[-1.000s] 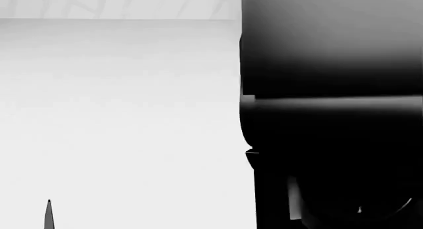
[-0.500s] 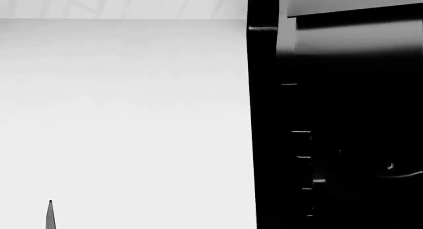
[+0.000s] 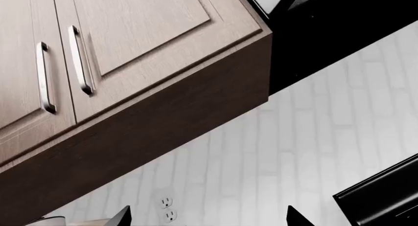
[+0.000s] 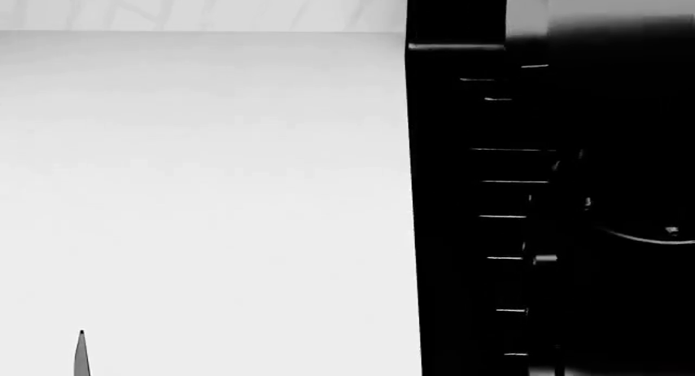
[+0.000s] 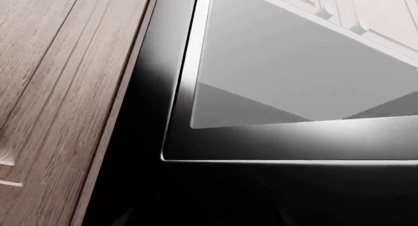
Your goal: Close the microwave door
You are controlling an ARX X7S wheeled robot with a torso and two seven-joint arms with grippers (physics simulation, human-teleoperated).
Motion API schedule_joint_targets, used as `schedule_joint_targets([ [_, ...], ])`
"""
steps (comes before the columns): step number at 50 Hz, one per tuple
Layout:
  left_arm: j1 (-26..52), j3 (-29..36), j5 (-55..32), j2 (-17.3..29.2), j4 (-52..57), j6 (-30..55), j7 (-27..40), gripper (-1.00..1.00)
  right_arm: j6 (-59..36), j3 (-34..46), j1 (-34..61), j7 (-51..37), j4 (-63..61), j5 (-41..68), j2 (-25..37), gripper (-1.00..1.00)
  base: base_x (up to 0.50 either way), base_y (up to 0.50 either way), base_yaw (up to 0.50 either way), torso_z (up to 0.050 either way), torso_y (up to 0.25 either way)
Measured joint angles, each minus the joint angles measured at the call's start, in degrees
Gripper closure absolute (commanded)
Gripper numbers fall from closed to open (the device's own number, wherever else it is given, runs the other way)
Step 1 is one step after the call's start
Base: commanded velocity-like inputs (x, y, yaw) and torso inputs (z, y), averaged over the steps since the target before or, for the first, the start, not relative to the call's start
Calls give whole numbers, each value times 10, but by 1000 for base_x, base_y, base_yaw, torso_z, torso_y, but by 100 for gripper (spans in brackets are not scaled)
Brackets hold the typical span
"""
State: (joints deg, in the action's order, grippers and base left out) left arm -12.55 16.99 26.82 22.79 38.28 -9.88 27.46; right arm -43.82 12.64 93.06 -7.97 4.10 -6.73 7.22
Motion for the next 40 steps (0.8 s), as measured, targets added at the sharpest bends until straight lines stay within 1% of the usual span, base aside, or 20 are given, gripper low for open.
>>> schedule_joint_targets([
  [21, 0, 1, -1, 2, 1, 2, 3, -100, 0, -1, 28, -8, 42, 10, 4, -100, 0, 0, 0, 0, 0],
  [40, 0, 1, -2, 4, 5, 6, 5, -100, 19, 3, 71, -16, 140, 15, 3, -100, 0, 0, 0, 0, 0],
])
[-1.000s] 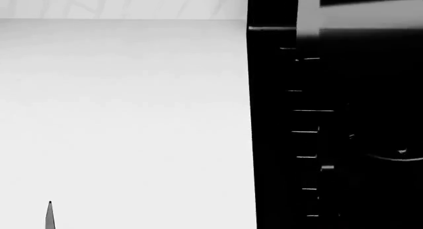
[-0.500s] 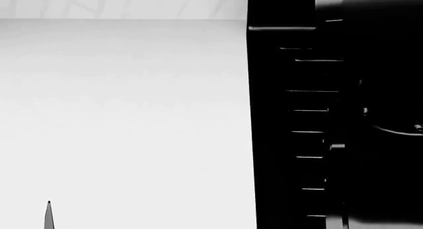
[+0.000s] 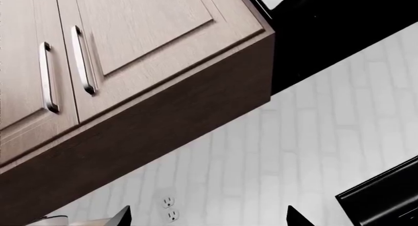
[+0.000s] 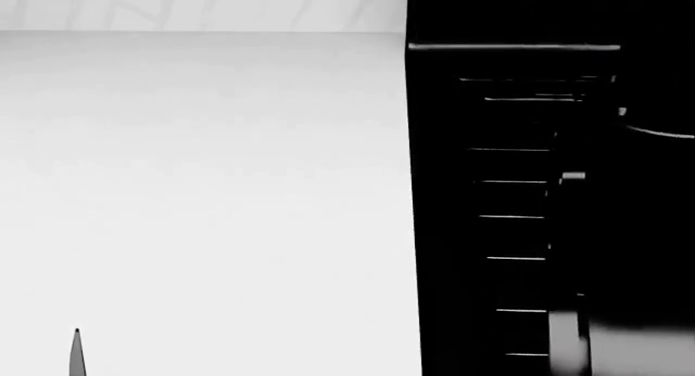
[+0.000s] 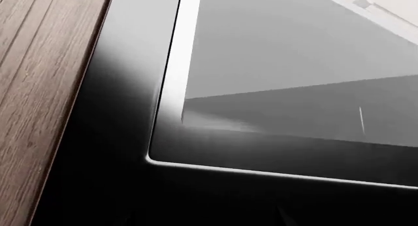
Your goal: Close the microwave door
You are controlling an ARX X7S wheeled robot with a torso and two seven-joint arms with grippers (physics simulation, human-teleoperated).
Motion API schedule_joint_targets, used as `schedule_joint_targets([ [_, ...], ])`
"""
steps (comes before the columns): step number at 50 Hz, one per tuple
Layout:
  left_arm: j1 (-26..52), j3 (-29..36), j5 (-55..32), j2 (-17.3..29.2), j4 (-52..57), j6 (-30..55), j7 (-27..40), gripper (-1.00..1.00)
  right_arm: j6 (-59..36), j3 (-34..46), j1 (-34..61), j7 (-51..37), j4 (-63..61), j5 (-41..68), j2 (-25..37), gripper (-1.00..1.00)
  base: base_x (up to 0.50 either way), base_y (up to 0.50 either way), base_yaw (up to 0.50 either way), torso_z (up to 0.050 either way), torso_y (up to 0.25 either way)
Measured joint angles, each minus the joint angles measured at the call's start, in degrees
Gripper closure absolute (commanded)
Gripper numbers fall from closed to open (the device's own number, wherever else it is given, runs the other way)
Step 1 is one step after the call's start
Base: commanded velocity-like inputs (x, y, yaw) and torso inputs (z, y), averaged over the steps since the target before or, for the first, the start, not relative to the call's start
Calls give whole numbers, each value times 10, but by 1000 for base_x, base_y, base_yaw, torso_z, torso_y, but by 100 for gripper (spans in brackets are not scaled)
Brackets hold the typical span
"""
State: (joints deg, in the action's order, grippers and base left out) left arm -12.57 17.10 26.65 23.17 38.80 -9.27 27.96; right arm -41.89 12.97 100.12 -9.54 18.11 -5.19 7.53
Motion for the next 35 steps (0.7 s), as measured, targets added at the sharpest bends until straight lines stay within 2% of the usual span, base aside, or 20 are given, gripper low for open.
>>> schedule_joint_targets([
  [17, -2, -2, -2, 2, 4, 2, 4, -100, 20, 21, 74, 6, 88, 1, -6, -100, 0, 0, 0, 0, 0],
  [35, -2, -3, -3, 2, 5, 9, 6, -100, 37, 24, 110, -6, 156, -1, 3, -100, 0, 0, 0, 0, 0],
])
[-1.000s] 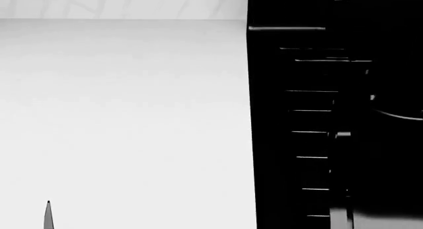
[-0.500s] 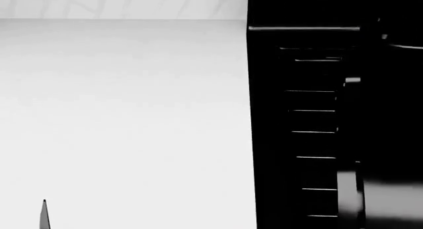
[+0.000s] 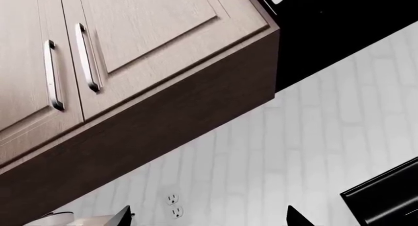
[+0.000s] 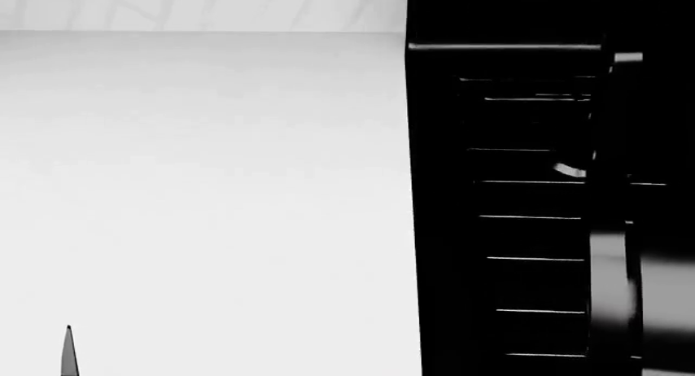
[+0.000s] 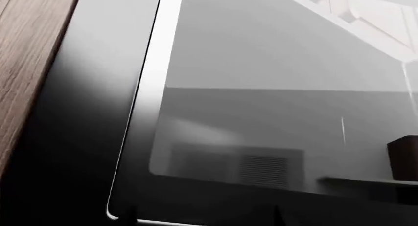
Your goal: Close the microwave door
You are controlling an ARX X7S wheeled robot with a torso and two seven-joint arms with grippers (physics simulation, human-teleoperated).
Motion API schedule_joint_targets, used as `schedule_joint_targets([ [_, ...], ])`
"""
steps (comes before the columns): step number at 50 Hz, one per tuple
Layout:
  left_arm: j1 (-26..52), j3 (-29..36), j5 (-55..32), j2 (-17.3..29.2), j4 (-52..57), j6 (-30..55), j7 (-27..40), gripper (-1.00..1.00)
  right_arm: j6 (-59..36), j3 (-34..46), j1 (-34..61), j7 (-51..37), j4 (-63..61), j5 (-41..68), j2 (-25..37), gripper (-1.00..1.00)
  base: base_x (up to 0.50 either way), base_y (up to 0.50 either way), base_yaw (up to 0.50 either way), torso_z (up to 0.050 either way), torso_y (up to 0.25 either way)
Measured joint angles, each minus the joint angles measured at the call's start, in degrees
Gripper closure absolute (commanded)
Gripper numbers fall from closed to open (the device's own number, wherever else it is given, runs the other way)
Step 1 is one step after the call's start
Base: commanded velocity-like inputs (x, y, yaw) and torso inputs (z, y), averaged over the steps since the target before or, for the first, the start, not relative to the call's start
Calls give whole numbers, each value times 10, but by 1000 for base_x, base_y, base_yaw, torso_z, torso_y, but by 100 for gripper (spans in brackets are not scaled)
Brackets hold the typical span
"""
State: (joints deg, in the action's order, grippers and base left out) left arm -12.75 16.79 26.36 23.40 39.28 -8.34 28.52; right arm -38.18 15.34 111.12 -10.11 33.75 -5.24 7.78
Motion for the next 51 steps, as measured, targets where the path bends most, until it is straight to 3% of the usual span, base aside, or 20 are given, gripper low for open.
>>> schedule_joint_targets([
  [16, 1, 2, 0, 0, 2, 5, 0, -100, 36, -3, 29, -1, 80, 8, 2, -100, 0, 0, 0, 0, 0],
  [35, 2, 1, -1, 2, 2, 6, 4, -100, 163, -16, 129, -22, 331, 37, -32, -100, 12, 0, 1, 3, 0],
  [51, 1, 1, 0, 3, 5, 8, 7, -100, 180, -18, 161, -14, 388, 39, -38, -100, 16, -2, 2, 5, 0],
])
